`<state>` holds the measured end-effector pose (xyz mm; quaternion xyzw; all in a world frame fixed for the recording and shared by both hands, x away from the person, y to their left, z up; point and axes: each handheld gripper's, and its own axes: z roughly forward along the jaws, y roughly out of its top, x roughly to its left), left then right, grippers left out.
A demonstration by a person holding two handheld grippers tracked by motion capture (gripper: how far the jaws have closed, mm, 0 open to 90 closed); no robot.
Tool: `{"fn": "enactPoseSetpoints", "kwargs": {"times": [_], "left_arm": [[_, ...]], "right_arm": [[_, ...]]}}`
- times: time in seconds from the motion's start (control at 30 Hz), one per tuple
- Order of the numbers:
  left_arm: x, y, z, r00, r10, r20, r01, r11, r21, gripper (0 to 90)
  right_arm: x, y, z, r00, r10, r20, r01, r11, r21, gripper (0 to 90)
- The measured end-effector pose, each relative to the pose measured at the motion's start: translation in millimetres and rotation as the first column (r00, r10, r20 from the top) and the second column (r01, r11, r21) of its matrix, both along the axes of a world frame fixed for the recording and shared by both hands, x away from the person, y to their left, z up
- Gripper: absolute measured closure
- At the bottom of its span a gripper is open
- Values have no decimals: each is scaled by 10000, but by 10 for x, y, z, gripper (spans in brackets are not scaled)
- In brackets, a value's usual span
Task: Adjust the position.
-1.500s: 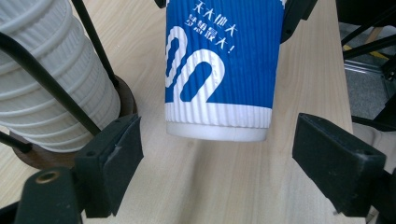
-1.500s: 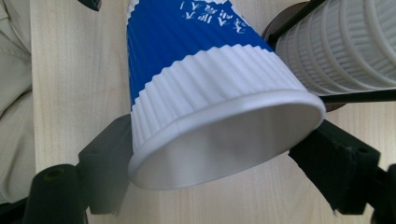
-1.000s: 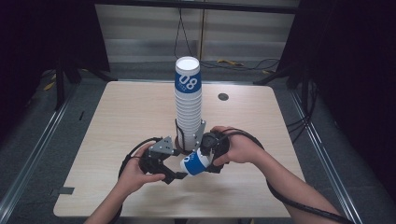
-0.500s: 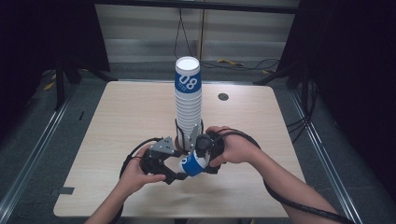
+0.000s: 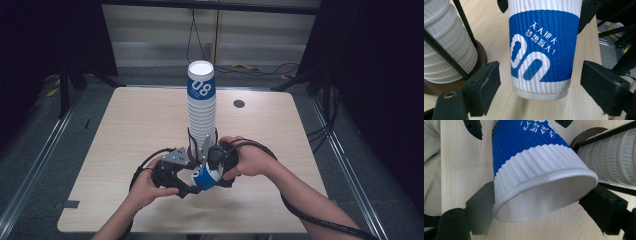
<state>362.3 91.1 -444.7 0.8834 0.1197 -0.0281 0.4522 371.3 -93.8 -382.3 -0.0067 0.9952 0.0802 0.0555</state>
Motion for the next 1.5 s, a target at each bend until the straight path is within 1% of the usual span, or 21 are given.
{"fn": "enactPoseSetpoints", "kwargs": {"times": [0.03, 0.07, 0.1, 0.23, 0.3, 0.37, 0.43, 0.47, 0.5, 0.6, 0.73, 0.8, 0.9, 0.93, 0.97, 1.03, 1.07, 1.2, 1.23, 1.3, 1.5], "left_arm": [[1, -1, -1, 10000, 28, -27, -28, 10000, 24, 162], [4, -1, -2, 10000, 75, -54, -75, 10000, 24, 163], [6, 0, -2, 9999, 100, -88, -100, 9999, 12, 165], [4, -1, -4, 9999, 60, -86, -60, 10000, 20, 181], [2, -4, -7, 10000, 16, -98, -16, 10000, -3, 202], [3, -9, -10, 9999, -23, -106, 24, 10000, 46, 218], [6, -13, -15, 9999, -51, -126, 51, 10000, 33, 226], [6, -17, -18, 9999, -54, -158, 55, 10000, 24, 233], [5, -17, -17, 9998, -29, -186, 30, 10000, 43, 246], [11, -16, -26, 9997, -59, -249, 56, 9999, -124, 272], [17, -12, -31, 9994, -102, -340, 96, 9998, -180, 284], [17, -11, -36, 9994, -126, -317, 120, 9997, -197, 285], [10, 1, -32, 9998, -169, -125, 167, 9997, -167, 288], [11, 3, -34, 9997, -195, -165, 192, 9996, -202, 289], [12, 8, -35, 9996, -230, -152, 226, 9995, -216, 290], [14, 14, -45, 9994, -311, -153, 307, 9992, -266, 292], [14, 17, -47, 9994, -311, -139, 307, 9992, -254, 292], [12, 28, -48, 9994, -355, -56, 354, 9991, -219, 295], [15, 33, -47, 9993, -376, -53, 374, 9990, -251, 295], [17, 45, -44, 9993, -364, 1, 364, 9988, -337, 296], [21, 60, -36, 9992, -380, -89, 376, 9985, -390, 297]], "right_arm": [[-7, 1, -3, 9999, -100, -47, 100, 9999, 57, 169], [6, 5, -4, 10000, 87, 8, -87, 9999, 75, 168], [1, 7, -1, 10000, 31, 48, -31, 10000, 37, 168], [-2, 14, 2, 10000, 59, 51, -59, 10000, 4, 167], [-8, 17, 4, 10000, -42, 41, 42, 10000, -9, 167], [-9, 21, 7, 10000, 58, 59, -58, 9999, 89, 166], [-11, 30, 18, 9999, 106, 112, -107, 9999, 65, 165], [-4, 35, 16, 9996, 243, 149, -245, 9996, 160, 165], [-18, 35, 19, 9999, 83, 111, -84, 9999, 117, 166], [-19, 46, 24, 9997, 157, 167, -158, 9999, 65, 165], [-24, 51, 20, 9997, 193, 139, -195, 9998, 95, 164], [-37, 54, 23, 9998, 143, 113, -144, 9999, 80, 164], [-40, 57, 29, 9996, 196, 204, -199, 9997, 138, 163], [-40, 58, 34, 9995, 242, 207, -245, 9996, 166, 162], [-32, 60, 38, 9985, 456, 290, -462, 9987, 194, 162], [-57, 60, 46, 9987, 400, 306, -408, 9989, 238, 161], [-52, 62, 49, 9980, 555, 317, -563, 9981, 248, 161], [-65, 56, 34, 9976, 581, 384, -595, 9975, 375, 157], [-69, 50, 31, 9981, 491, 372, -507, 9977, 443, 156], [-63, 38, 36, 9979, 519, 399, -542, 9968, 584, 153], [-66, -4, 46, 9974, 542, 466, -586, 9932, 1009, 142]]}}
